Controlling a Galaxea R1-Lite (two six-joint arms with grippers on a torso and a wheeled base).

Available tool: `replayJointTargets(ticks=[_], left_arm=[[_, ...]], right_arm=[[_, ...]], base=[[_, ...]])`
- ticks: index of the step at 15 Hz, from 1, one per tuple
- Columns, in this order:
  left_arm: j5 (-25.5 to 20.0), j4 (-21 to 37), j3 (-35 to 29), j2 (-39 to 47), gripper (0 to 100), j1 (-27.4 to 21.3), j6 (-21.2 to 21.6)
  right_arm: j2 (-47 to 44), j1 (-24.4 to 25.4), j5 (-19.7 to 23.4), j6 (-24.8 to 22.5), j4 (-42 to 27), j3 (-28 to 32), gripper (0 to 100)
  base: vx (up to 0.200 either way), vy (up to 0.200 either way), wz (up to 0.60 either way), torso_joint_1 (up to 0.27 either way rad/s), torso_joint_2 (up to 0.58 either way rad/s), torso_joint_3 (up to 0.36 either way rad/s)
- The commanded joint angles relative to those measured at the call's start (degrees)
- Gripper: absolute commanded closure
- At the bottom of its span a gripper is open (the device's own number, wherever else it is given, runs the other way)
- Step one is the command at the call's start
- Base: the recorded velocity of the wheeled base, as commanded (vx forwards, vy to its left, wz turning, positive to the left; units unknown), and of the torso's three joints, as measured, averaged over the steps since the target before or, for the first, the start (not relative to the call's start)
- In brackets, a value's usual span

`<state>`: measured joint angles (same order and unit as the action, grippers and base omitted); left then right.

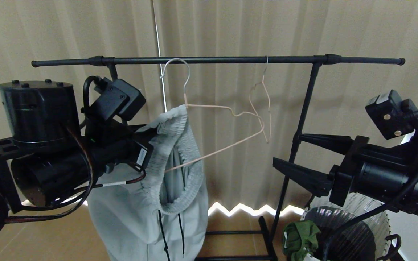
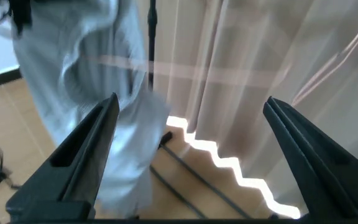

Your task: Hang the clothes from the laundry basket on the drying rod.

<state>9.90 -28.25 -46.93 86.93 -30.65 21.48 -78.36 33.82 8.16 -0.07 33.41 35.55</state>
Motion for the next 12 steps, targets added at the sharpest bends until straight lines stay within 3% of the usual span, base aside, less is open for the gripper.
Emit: replayJointTargets(ticks=[1, 3, 4, 5, 8, 12], left_arm=[[0.21, -0.14, -0.79, 0.61, 100, -0.20, -1.18], [-0.06, -3.40, -1.23, 0.34, 100, -1.08, -5.75], [-0.06, -3.40, -1.23, 0.34, 100, -1.08, -5.75], [-0.06, -7.44, -1.93, 0.96, 100, -0.99, -8.30], [-0.49, -12.89, -0.70, 0.43, 100, -2.22, -8.47], [-1.81, -14.03, -0.79, -0.71, 100, -4.68, -8.21]], right_arm=[[0.40, 0.11, 0.11, -0.01, -0.02, -1.53, 0], [-0.21, 2.75, 0.19, 0.34, 0.07, -1.62, 0], [-0.21, 2.75, 0.19, 0.34, 0.07, -1.62, 0], [-1.53, 5.12, 0.19, 1.13, 0.07, -1.89, 0], [-3.82, 7.49, 0.19, 3.59, 0.16, -0.83, 0], [-10.14, 7.49, -0.25, 3.68, 3.41, 3.39, 0]], base=[[0.000, 0.000, 0.00, 0.000, 0.00, 0.000], [0.000, 0.000, 0.00, 0.000, 0.00, 0.000], [0.000, 0.000, 0.00, 0.000, 0.00, 0.000], [0.000, 0.000, 0.00, 0.000, 0.00, 0.000], [0.000, 0.000, 0.00, 0.000, 0.00, 0.000], [0.000, 0.000, 0.00, 0.000, 0.00, 0.000]])
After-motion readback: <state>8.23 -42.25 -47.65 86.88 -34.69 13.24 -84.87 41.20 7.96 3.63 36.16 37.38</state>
